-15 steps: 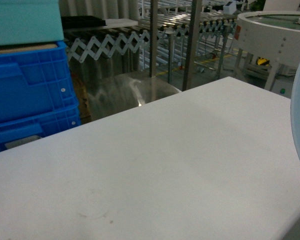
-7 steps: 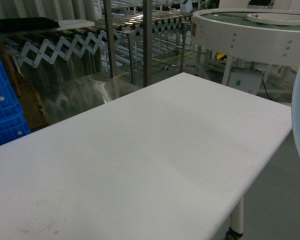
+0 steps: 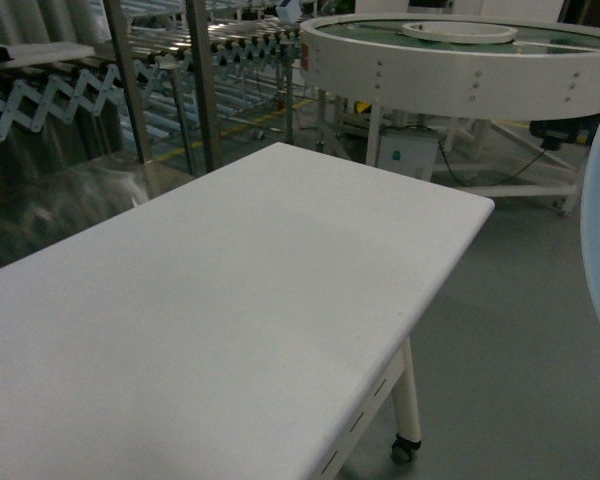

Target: Place blue tray on left shelf second layer neatly

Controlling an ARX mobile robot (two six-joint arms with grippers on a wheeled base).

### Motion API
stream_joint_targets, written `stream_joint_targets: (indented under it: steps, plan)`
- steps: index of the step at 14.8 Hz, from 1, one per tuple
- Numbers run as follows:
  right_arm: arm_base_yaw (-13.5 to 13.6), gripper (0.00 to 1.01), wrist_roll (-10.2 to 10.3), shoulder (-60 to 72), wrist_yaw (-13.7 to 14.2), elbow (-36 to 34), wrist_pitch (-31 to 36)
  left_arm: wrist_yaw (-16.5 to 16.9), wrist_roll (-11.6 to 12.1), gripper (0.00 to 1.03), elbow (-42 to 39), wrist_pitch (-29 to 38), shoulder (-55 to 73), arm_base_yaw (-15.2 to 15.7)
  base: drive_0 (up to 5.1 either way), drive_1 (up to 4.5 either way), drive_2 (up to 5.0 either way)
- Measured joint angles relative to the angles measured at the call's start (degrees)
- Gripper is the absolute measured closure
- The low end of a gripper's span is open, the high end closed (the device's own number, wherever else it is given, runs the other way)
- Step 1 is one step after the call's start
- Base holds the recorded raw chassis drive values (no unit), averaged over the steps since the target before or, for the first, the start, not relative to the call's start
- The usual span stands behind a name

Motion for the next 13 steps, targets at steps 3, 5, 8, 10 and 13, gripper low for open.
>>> stream_joint_targets:
  steps: [3,5,8,10,13]
  plan:
    - [0.0,0.99,0.0,0.0,0.0,0.0,0.0,0.0,0.0,0.05,0.0,0.0,0.0,0.0,-1.7,-1.74,-1.7]
    - [0.0,0.99,0.0,0.0,0.0,0.0,0.0,0.0,0.0,0.05,0.0,0.0,0.0,0.0,-1.7,-1.74,-1.7]
    - [0.0,0.99,0.0,0.0,0.0,0.0,0.0,0.0,0.0,0.05,0.0,0.0,0.0,0.0,-1.6,-1.59,-1.6]
    - [0.0,0.99,0.0,0.0,0.0,0.0,0.0,0.0,0.0,0.05,0.0,0.0,0.0,0.0,-1.6,-1.59,-1.6]
    - [0.0,0.99,0.0,0.0,0.0,0.0,0.0,0.0,0.0,0.05,0.0,0.0,0.0,0.0,-1.6,-1.59,-1.6]
